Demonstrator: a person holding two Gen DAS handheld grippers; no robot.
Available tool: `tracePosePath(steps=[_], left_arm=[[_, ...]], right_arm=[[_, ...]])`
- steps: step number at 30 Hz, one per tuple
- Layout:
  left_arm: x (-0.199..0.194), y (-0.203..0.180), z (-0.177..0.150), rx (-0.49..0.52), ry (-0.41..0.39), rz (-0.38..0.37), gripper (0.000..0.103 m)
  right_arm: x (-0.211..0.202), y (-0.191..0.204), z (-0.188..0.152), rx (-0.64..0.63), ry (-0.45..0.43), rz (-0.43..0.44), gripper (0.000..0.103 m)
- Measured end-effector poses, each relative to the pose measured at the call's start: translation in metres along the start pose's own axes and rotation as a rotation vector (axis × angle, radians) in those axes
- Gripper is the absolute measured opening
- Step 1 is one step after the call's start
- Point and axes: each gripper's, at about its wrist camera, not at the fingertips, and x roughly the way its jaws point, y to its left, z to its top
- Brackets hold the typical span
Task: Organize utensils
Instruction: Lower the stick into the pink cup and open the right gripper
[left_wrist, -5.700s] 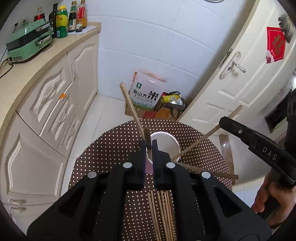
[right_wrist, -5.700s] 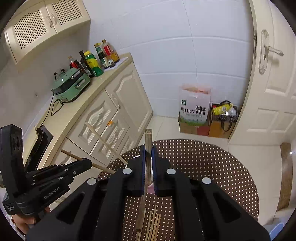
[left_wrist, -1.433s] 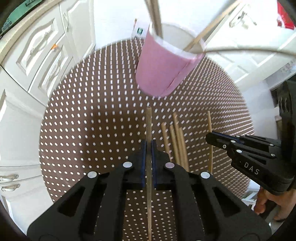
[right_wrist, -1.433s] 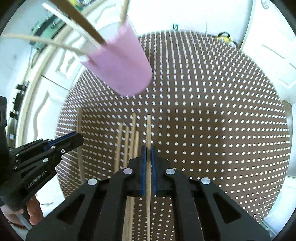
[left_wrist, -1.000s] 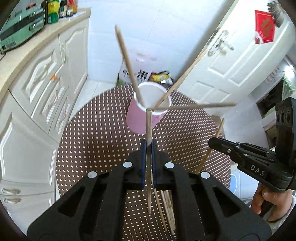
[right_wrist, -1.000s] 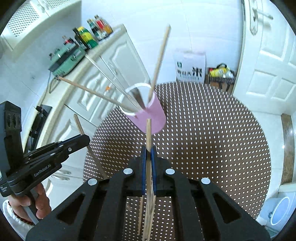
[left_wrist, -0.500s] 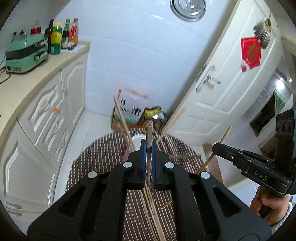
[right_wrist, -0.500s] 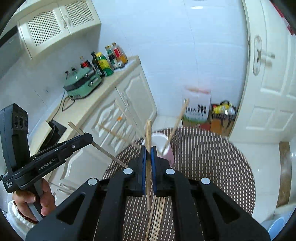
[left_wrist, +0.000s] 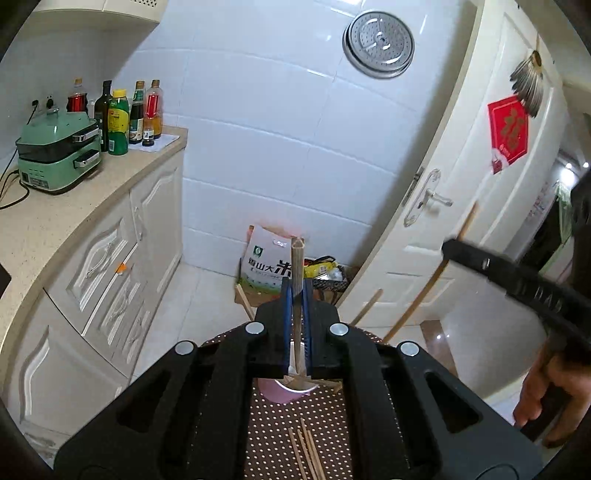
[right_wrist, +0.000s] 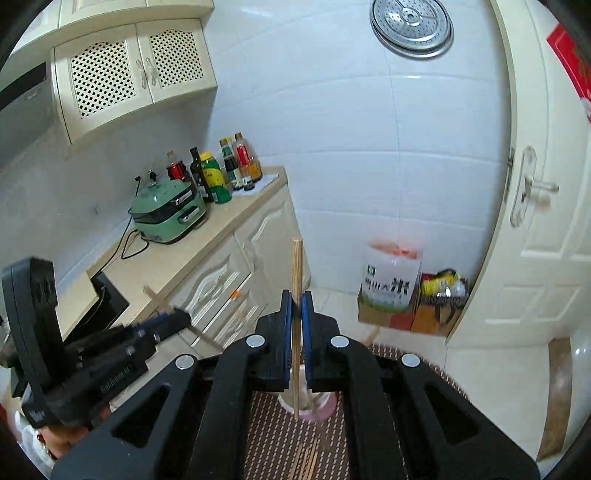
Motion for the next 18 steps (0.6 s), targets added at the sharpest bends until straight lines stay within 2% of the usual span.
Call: tracePosePath(steps=[7,18], left_arm=[[0.032,0.006,0.003,-0.024,0.021,0.025,0.005],[0.073,0.003,-0.011,-0.012,0.098,0.042,0.005]], right_arm=[[0.033,-0.010,0.003,-0.030,0.016,-0.020,0.004],[0.069,-0.029,-0.024,0.017,0.078,-0.013,0.004]])
